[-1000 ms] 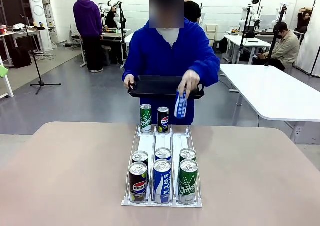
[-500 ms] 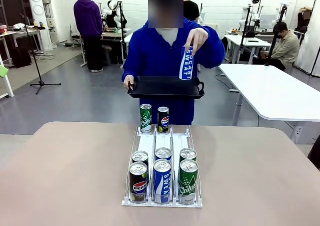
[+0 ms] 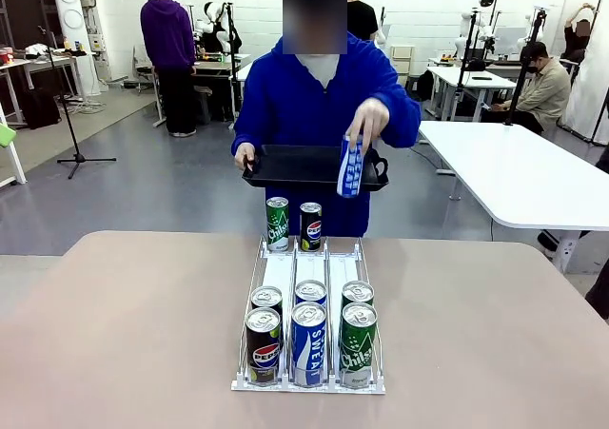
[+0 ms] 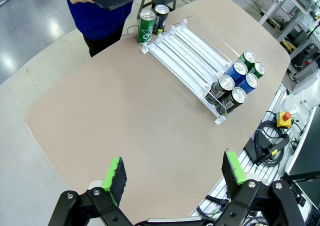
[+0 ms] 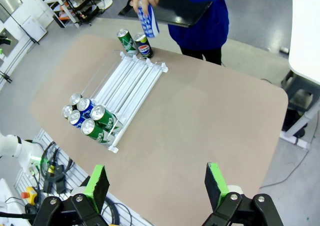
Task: Retrieve and hand over the desired beverage to the person.
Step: Pick up a can of the same type that the person held from the Automatic Can Dispenser.
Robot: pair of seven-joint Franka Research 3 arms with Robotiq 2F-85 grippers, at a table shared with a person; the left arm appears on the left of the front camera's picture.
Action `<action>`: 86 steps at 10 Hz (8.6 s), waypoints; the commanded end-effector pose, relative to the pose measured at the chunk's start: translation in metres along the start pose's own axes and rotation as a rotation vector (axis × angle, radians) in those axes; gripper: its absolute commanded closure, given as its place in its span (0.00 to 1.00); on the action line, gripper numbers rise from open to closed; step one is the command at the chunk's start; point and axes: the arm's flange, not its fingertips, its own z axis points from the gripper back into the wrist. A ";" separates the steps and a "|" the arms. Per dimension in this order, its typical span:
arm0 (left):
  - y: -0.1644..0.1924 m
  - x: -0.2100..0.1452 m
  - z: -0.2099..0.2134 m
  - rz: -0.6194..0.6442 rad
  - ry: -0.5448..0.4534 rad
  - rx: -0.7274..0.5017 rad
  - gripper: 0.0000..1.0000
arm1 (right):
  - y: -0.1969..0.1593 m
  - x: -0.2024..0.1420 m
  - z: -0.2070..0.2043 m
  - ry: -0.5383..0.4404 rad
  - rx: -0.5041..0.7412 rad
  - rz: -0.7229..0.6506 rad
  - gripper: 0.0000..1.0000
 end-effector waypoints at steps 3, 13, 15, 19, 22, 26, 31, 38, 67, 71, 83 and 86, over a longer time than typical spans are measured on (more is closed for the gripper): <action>0.001 0.001 0.002 -0.007 -0.005 -0.006 0.00 | 0.001 0.000 0.000 -0.003 0.008 0.006 0.00; 0.001 0.001 0.002 -0.007 -0.005 -0.006 0.00 | 0.001 0.000 0.000 -0.003 0.008 0.006 0.00; 0.001 0.001 0.002 -0.007 -0.005 -0.006 0.00 | 0.001 0.000 0.000 -0.003 0.008 0.006 0.00; 0.001 0.001 0.002 -0.007 -0.005 -0.006 0.00 | 0.001 0.000 0.000 -0.003 0.008 0.006 0.00; 0.001 0.001 0.002 -0.007 -0.005 -0.006 0.00 | 0.001 0.000 0.000 -0.003 0.008 0.006 0.00; 0.001 0.001 0.002 -0.007 -0.005 -0.006 0.00 | 0.001 0.000 0.000 -0.003 0.008 0.006 0.00; -0.138 0.090 -0.089 0.143 0.426 0.148 0.00 | 0.001 0.000 0.000 -0.003 0.008 0.006 0.00; -0.313 0.121 -0.272 0.411 0.348 0.450 0.00 | 0.001 0.000 0.000 -0.003 0.008 0.006 0.00; -0.323 0.071 -0.426 0.557 0.489 0.488 0.00 | 0.001 0.000 0.000 -0.003 0.008 0.006 0.00; -0.315 0.073 -0.435 0.563 0.496 0.483 0.00 | 0.001 0.000 0.000 -0.003 0.008 0.006 0.00; -0.304 0.069 -0.442 0.557 0.547 0.494 1.00 | 0.001 0.000 0.000 -0.003 0.008 0.006 0.00; -0.304 0.069 -0.442 0.559 0.565 0.494 0.83 | 0.001 0.000 0.000 -0.003 0.008 0.006 0.00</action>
